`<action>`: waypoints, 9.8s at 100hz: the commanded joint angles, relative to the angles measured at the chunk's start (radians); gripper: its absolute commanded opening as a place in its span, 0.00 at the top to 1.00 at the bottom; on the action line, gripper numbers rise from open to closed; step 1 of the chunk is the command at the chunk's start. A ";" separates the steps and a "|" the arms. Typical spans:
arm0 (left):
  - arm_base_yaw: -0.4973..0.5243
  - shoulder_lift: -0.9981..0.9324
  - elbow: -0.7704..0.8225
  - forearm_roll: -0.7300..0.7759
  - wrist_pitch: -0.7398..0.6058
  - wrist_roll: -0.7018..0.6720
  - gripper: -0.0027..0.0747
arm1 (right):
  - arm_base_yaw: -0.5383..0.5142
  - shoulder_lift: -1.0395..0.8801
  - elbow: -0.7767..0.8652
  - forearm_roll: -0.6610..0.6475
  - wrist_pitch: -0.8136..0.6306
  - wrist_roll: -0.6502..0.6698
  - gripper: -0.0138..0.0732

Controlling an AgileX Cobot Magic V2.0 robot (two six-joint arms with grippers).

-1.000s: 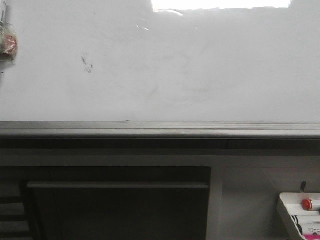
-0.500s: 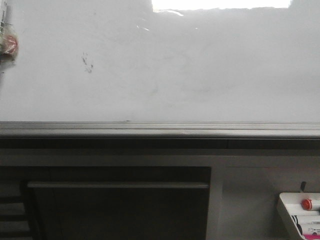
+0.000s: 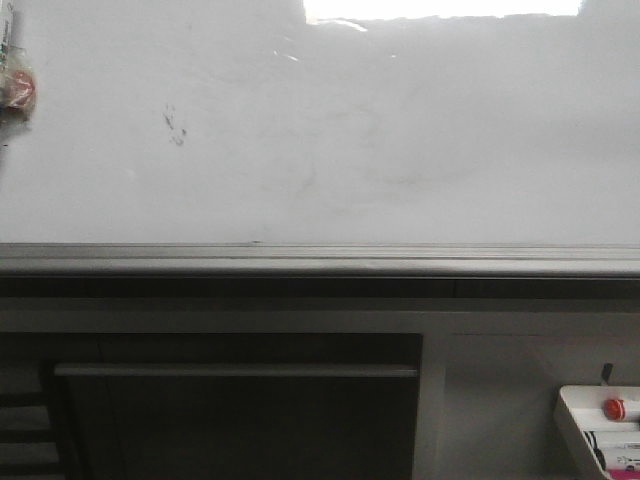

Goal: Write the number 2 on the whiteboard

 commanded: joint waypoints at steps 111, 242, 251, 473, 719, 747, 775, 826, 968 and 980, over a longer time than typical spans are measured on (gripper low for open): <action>-0.173 0.422 -0.108 -0.005 -0.057 -0.002 0.32 | -0.006 0.065 -0.034 -0.034 0.070 -0.012 0.41; -0.141 0.911 -0.416 -0.008 -0.006 0.002 0.76 | -0.006 0.065 -0.034 -0.034 0.072 -0.012 0.41; -0.141 0.911 -0.416 -0.004 -0.004 0.002 0.80 | -0.006 0.065 -0.034 -0.034 0.072 -0.012 0.41; -0.716 0.942 -0.693 -0.025 0.600 0.607 0.99 | 0.664 0.946 -0.694 0.532 0.422 -1.054 0.41; -0.183 0.213 -0.171 -0.140 0.128 0.284 0.46 | 0.402 0.289 -0.238 0.156 0.168 -0.176 0.84; -0.183 0.213 -0.169 -0.140 0.124 0.284 0.46 | 0.374 0.521 -0.402 0.176 0.368 -0.118 0.84; -0.183 0.213 -0.169 -0.140 0.124 0.284 0.46 | 0.334 0.765 -0.650 0.492 0.490 -0.380 0.84; -0.183 0.213 -0.169 -0.140 0.099 0.284 0.46 | 0.363 1.009 -0.845 0.503 0.421 -0.427 0.84; -0.183 0.213 -0.169 -0.114 0.096 0.284 0.46 | 0.301 1.091 -0.814 0.345 0.497 -0.434 0.84; -0.183 0.213 -0.169 -0.114 0.096 0.284 0.46 | 0.301 1.091 -0.814 0.345 0.498 -0.434 0.84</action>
